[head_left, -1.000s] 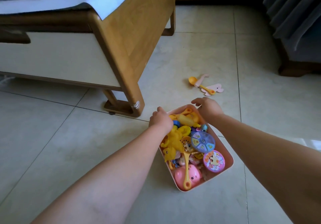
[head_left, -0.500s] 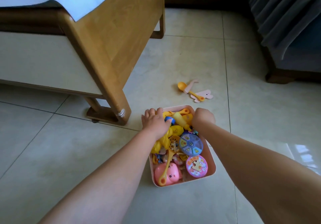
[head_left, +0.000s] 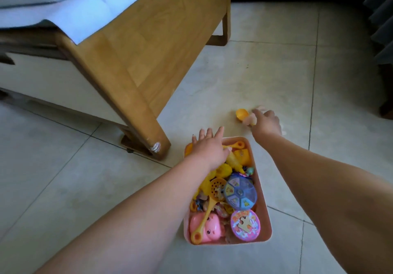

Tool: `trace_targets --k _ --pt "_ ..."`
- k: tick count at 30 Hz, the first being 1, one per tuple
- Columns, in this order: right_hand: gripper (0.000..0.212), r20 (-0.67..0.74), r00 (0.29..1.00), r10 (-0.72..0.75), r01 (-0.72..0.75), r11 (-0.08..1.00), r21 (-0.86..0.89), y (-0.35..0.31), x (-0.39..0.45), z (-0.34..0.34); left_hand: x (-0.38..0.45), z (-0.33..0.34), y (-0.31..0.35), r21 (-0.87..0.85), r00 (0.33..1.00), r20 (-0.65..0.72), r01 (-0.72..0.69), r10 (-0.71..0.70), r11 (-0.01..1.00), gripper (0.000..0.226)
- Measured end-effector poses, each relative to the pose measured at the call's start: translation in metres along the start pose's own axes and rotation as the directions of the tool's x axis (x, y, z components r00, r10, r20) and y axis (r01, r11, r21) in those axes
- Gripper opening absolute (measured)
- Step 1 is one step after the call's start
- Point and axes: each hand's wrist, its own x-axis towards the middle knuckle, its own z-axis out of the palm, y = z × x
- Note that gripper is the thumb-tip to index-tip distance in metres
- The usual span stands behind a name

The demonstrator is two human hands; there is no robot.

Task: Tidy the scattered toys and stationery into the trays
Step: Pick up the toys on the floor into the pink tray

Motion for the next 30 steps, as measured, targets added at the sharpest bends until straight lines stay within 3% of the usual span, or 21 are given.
trace_targets --k 3,6,14,18,20,22,27,30 --pt "0.062 0.104 0.984 -0.142 0.156 0.978 -0.142 -0.010 0.019 0.009 -0.002 -0.005 0.016 -0.040 1.000 -0.003 -0.004 0.004 0.999 0.071" --pt "0.050 0.166 0.979 -0.115 0.151 0.962 -0.227 -0.007 0.026 0.020 -0.012 -0.005 0.024 -0.060 1.000 0.007 0.002 -0.002 0.998 0.072" --pt "0.037 0.024 0.989 -0.145 0.147 0.980 -0.137 0.019 0.006 0.023 -0.048 -0.008 0.014 -0.005 0.995 0.043 0.096 -0.095 0.995 0.076" --pt "0.036 0.034 0.995 -0.095 0.095 0.995 0.005 0.027 -0.006 0.010 -0.045 -0.017 0.019 -0.043 0.992 0.031 0.125 -0.124 0.991 0.075" --pt "0.032 0.004 1.000 0.009 -0.010 0.972 0.233 0.030 -0.012 0.000 -0.040 -0.022 0.026 -0.064 0.991 0.028 0.129 -0.127 0.990 0.074" --pt "0.033 -0.017 0.999 0.051 -0.043 0.951 0.305 0.031 -0.022 -0.012 -0.037 -0.030 0.036 -0.069 0.994 0.032 0.109 -0.108 0.992 0.068" --pt "0.032 -0.171 0.974 -0.146 0.198 0.919 0.340 0.024 -0.060 -0.037 -0.013 -0.043 0.061 -0.323 0.983 -0.042 0.157 -0.180 0.933 0.051" --pt "0.030 -0.265 0.942 -0.206 0.289 0.899 0.330 0.022 -0.078 -0.039 0.000 -0.042 0.078 -0.562 0.979 -0.005 0.168 -0.206 0.810 0.048"
